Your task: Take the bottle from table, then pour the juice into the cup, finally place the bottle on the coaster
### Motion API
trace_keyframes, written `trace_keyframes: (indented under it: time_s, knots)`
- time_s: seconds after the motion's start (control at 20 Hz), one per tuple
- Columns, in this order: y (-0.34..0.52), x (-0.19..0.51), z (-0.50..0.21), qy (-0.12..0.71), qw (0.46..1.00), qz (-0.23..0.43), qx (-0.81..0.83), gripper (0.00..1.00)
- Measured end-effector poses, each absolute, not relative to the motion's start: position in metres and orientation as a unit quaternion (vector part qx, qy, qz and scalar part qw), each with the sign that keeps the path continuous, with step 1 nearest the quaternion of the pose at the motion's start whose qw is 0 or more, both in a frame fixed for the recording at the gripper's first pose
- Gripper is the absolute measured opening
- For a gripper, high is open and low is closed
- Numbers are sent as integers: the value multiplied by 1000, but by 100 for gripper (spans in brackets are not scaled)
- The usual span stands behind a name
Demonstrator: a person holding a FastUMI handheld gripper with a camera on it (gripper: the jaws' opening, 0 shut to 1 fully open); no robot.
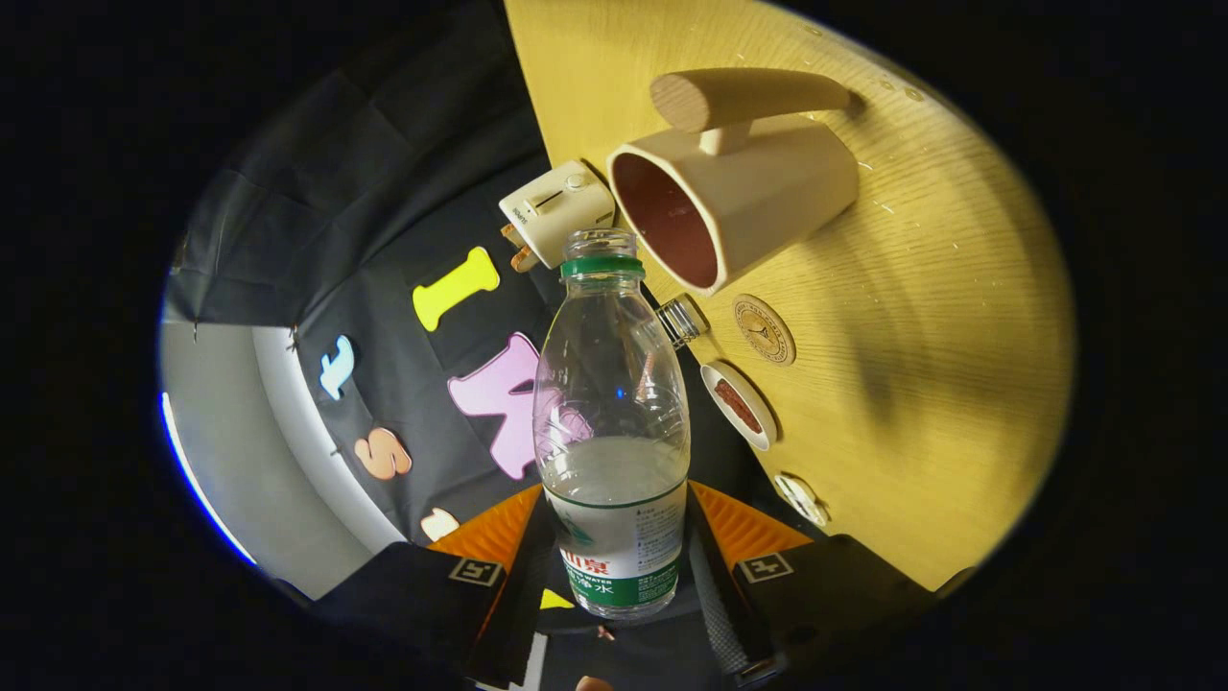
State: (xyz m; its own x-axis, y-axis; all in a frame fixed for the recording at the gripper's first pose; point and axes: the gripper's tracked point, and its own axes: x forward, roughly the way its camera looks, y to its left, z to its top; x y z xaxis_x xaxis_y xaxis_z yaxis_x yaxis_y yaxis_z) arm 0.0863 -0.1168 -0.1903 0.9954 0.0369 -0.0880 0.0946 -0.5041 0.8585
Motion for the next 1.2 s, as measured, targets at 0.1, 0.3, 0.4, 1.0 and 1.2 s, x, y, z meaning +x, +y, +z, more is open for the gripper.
trace_keyframes:
  time_s: [0.1,0.3,0.4,1.0,1.2]
  knots:
    - [-107,85,-189,55,544,-17,837,73]
    - [-104,86,-187,59,634,-13,771,73]
    - [-103,89,-189,61,692,-13,719,73]
    - [-132,129,-177,21,939,-124,321,74]
    - [-131,152,-172,20,969,-156,192,74]
